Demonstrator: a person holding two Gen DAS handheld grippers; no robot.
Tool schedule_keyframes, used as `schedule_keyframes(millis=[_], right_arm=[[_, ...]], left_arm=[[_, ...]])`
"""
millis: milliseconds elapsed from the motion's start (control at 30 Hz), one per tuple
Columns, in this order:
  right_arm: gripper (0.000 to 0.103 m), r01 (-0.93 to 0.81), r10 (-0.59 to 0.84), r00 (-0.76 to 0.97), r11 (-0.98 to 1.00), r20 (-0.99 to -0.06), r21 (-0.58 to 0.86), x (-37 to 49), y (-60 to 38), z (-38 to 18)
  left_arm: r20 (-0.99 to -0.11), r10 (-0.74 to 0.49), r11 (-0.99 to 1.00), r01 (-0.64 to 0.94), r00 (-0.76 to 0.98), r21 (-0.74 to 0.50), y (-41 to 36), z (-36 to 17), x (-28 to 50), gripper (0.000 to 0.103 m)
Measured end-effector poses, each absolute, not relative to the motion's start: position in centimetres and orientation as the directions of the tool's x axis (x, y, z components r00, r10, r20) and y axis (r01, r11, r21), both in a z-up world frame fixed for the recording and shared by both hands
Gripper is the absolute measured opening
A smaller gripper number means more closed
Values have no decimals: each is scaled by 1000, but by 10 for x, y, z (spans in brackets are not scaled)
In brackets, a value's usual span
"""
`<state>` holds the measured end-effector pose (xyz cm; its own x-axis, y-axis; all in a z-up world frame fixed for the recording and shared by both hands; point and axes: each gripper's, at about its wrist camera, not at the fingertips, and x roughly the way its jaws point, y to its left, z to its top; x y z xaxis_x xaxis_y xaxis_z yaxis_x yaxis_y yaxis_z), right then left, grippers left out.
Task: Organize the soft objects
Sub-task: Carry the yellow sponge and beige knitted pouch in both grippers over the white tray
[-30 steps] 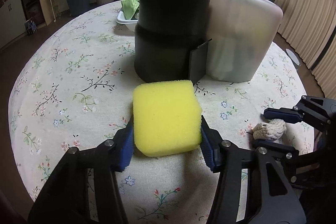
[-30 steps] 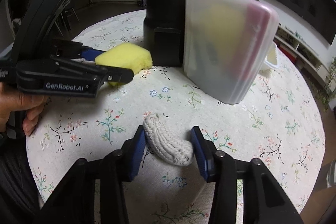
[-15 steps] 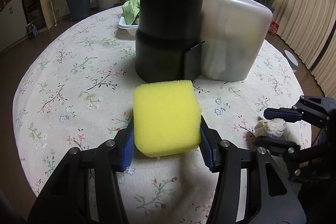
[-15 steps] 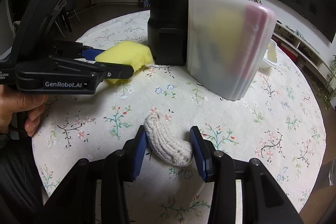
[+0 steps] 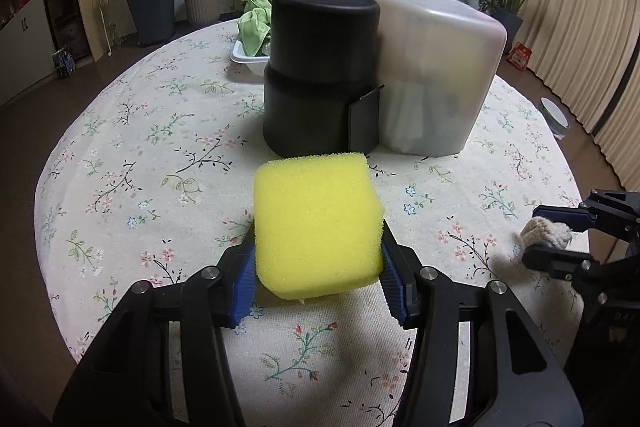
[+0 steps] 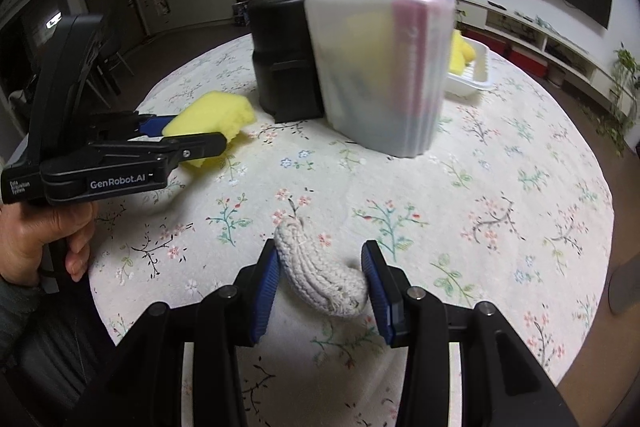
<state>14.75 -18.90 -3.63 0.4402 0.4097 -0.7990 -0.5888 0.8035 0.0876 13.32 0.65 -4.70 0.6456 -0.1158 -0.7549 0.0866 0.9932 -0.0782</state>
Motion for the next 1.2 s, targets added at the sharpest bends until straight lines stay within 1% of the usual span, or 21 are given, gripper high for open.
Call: schedule_keyframes(millis=[333,633,933,1200], right_arm=[[44,-538,396,456,836,-797,108,158,-217,-24],[44,-501,371,481,860,-794,98,175,-242,-14],[44,-455,326,529,888,-783,62,202,-271,4],[44,-426,292,575,904,-764,25,244,-287,28]], left_arm=[[-753,-122,993,82,647,-91,13,-41,133,50],[-744,-116,993,57,658,-105,33,-25,135,50],[-730,-54,999,38,681,-38,61,2,152,50],[-711,-14,1000,16,703,-4,92,29,188,50]])
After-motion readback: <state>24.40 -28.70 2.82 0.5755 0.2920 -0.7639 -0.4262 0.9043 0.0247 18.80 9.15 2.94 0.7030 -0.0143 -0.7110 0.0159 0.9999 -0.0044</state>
